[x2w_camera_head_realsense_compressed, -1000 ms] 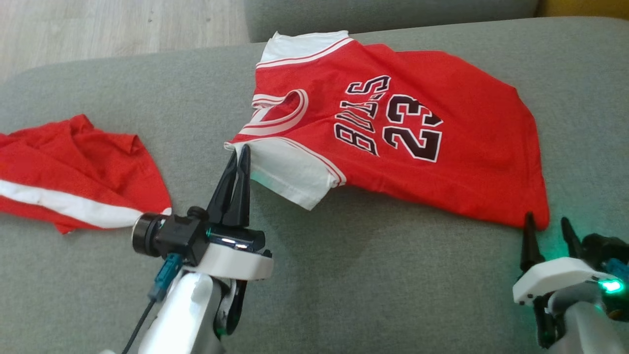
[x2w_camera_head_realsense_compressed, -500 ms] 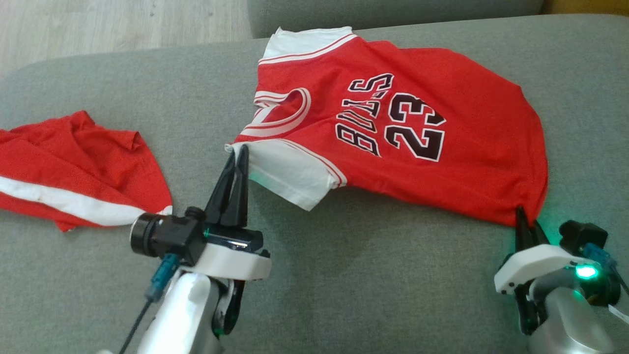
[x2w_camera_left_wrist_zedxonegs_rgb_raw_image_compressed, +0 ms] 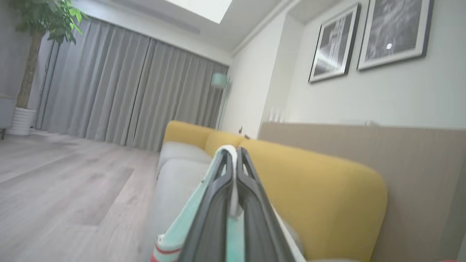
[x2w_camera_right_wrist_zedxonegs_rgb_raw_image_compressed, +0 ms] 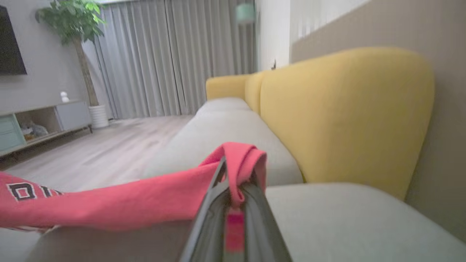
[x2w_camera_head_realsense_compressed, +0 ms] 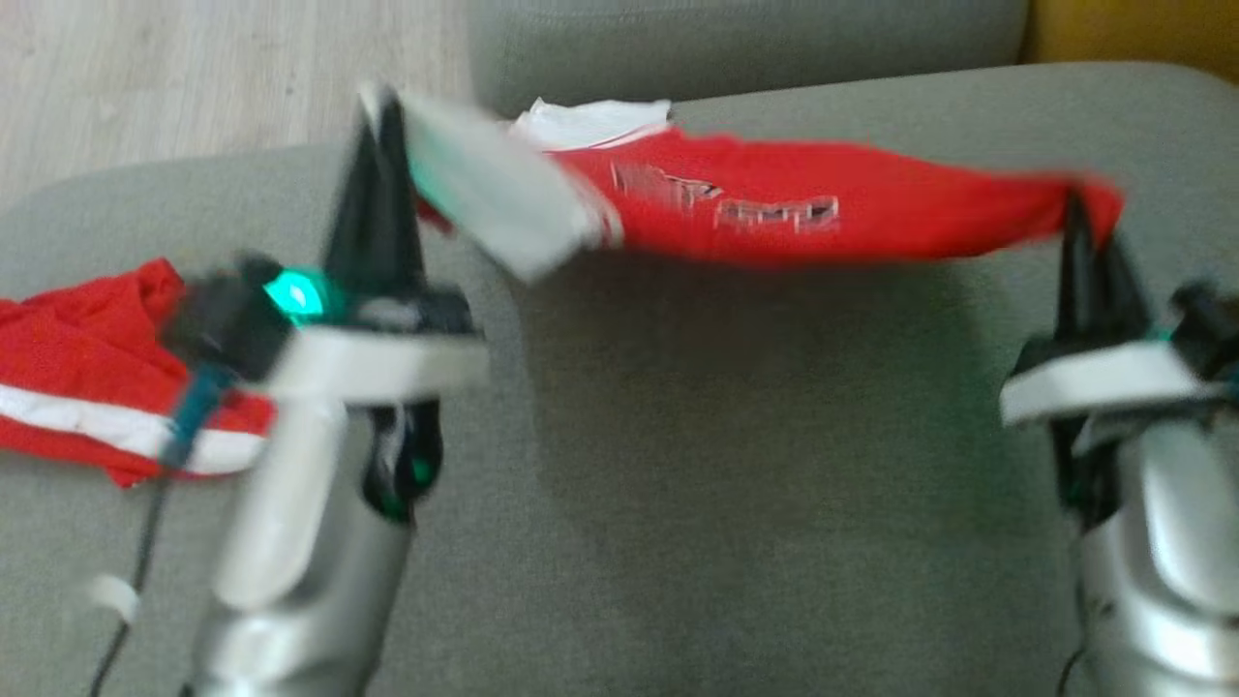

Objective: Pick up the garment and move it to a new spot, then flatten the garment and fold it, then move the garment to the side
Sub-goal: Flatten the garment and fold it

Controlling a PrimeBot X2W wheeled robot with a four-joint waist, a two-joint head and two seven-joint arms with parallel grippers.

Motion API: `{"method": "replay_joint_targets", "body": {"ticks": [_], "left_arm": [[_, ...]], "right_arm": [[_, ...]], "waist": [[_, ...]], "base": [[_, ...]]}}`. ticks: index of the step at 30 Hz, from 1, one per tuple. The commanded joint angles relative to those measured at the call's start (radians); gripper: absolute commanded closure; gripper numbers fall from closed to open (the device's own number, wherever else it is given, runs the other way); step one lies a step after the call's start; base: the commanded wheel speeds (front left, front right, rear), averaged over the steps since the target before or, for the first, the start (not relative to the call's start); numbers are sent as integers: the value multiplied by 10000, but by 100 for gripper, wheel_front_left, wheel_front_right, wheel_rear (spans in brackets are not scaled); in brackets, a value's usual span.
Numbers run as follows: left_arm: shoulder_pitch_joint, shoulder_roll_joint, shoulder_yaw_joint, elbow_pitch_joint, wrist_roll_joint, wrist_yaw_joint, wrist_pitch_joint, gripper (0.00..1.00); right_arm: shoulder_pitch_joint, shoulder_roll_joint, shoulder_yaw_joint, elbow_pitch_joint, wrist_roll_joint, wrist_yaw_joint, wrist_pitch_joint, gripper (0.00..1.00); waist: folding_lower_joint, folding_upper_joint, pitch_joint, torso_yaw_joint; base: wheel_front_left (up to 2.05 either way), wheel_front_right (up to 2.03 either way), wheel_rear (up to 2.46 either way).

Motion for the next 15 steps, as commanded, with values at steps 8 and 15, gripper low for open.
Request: {"method": "replay_joint_targets", "body": {"ticks": [8, 15], "left_arm": [[-1484, 66, 817, -2548, -1188, 697, -89, 100], [-1851, 65, 794, -4305, -1777, 1359, 838, 100]], "right_arm": [[-552, -1771, 1110, -4262, 781, -7, 1301, 100], [206, -1925, 337, -7004, 1180, -7, 2916, 100]], "waist": [[-1, 0, -654, -194], [-1, 0, -305, 12]], "base": [[0, 0, 0], [0, 0, 0]]}}
